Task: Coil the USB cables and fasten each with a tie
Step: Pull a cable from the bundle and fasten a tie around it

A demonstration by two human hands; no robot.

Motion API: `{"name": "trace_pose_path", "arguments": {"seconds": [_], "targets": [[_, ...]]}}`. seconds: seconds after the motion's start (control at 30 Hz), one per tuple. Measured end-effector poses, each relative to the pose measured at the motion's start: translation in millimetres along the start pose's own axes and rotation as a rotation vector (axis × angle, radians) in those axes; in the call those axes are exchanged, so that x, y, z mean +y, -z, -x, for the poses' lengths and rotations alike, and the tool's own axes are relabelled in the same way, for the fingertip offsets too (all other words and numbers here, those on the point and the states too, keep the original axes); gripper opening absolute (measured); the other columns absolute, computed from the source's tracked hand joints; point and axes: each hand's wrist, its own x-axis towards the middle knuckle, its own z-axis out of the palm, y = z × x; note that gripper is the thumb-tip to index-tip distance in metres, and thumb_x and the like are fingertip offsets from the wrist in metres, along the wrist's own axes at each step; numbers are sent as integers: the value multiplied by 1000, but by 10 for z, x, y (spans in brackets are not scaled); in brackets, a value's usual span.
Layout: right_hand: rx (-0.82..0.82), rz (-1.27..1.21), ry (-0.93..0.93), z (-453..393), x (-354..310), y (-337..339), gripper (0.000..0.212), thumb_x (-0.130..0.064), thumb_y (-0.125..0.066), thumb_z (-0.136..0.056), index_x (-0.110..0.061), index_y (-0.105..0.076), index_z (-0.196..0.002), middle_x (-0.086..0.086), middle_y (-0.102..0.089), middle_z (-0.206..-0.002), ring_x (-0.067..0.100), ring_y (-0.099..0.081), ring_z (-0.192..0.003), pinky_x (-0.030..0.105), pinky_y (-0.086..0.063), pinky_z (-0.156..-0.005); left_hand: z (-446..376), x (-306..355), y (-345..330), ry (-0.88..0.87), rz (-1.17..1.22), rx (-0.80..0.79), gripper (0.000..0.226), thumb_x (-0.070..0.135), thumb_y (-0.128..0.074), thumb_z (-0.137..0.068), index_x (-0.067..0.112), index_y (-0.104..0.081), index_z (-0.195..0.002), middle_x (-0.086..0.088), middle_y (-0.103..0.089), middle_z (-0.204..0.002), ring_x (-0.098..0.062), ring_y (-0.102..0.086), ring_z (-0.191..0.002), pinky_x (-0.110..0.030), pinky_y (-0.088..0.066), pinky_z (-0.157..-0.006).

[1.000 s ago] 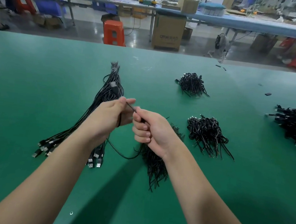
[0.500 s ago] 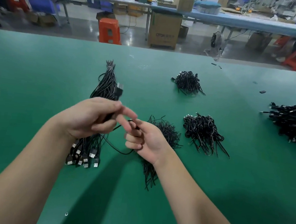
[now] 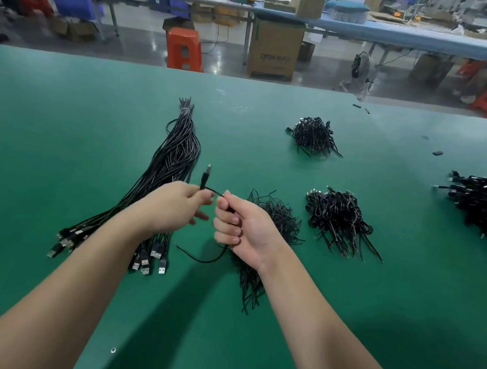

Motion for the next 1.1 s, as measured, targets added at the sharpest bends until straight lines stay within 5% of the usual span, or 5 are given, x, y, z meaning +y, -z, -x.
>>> {"name": "trace_pose_path", "arguments": {"seconds": [0.27, 0.37, 0.7, 0.93, 1.1], "targets": [[-57, 9, -47, -27, 218, -8, 34, -29, -42, -106, -18, -50, -75, -6, -26, -59, 7, -20, -46, 19, -20, -41, -161, 92, -11, -72, 1276, 231, 43, 28, -27, -110, 1, -59, -118, -14, -73, -112, -25, -71, -106, -31, -59, -83], [-38, -77, -68, -55, 300, 43, 34, -29, -43, -105, -18, -51, -74, -6, -26, -59, 8, -19, -46, 20, -18, -41, -117, 176, 56, -93, 1422, 163, 39, 29, -32, -109, 6, -62, -102, -3, -74, -87, -15, -72, -74, -25, -56, -61], [34, -110, -97, -79, 122, 177, 41, -29, -43, -103, -19, -58, -66, -11, -34, -52, 3, -23, -37, 18, -16, -36, 155, 62, 151, -121, 87, -457, 36, 21, -44, -105, 4, -74, -95, -5, -74, -71, -12, -27, -40, -21, -23, -39], [51, 52, -50, -53, 130, 194, 33, -28, -43, -106, -18, -57, -78, -8, -27, -58, 5, -21, -43, 17, -20, -36, 24, -41, -134, 52, -346, -104, 37, 26, -40, -105, 7, -67, -90, 10, -72, -70, -10, -53, -38, -18, -37, -39], [50, 136, -44, -26, 207, 223, 31, -31, -44, -107, -18, -57, -82, -7, -30, -60, 6, -21, -46, 18, -18, -40, -33, -145, -257, 61, 121, 77, 36, 27, -41, -106, 9, -68, -93, -5, -75, -95, -22, -74, -68, -34, -56, -60]]}}
